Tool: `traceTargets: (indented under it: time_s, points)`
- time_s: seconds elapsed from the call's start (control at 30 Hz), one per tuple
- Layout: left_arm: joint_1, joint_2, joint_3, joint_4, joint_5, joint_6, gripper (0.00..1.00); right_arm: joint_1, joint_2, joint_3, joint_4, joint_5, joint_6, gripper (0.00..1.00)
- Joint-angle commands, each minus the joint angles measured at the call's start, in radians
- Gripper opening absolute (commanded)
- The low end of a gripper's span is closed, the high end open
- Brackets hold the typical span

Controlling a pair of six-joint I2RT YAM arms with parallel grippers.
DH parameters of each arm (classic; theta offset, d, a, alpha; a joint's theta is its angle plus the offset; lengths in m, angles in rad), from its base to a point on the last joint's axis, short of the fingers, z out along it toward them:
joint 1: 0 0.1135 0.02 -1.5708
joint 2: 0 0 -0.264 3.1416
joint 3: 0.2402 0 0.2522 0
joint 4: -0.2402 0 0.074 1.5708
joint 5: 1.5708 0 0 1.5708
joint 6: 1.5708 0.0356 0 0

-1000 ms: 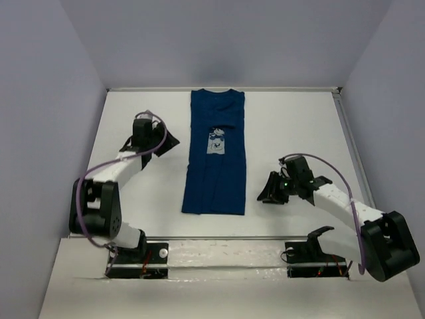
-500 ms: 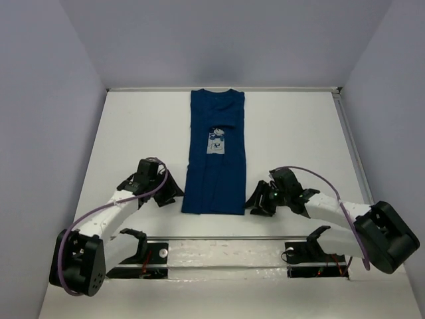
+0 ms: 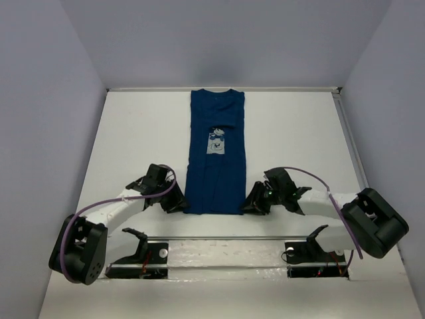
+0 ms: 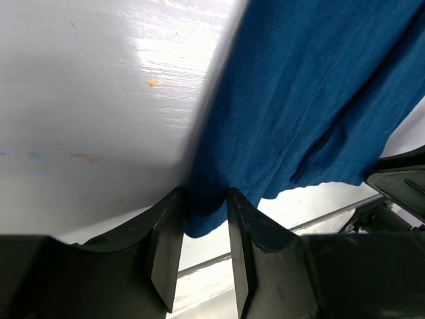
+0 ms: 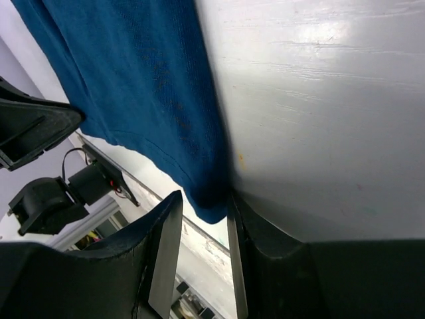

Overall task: Fold and stack the t-shirts
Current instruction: Fold the tshirt

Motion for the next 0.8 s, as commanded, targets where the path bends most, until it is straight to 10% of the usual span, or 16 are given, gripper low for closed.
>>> traceTargets:
  time_s: [0.0, 0.37, 0.77]
  points:
    - [-0.005, 0.006, -0.01, -0.013, 0.017, 0.007, 0.3, 0.01, -0.009, 0.023, -0.076, 0.04, -0.008, 0.39]
    - [-0.005, -0.041, 0.002, -0.069, 0.083, 0.035, 0.0, 0.049, -0.024, 0.042, -0.122, 0.05, -0.019, 0.0]
    - [-0.091, -0.293, 0.092, -0.321, 0.061, -0.06, 0.0, 0.121, -0.369, 0.112, -0.63, 0.124, -0.043, 0.0]
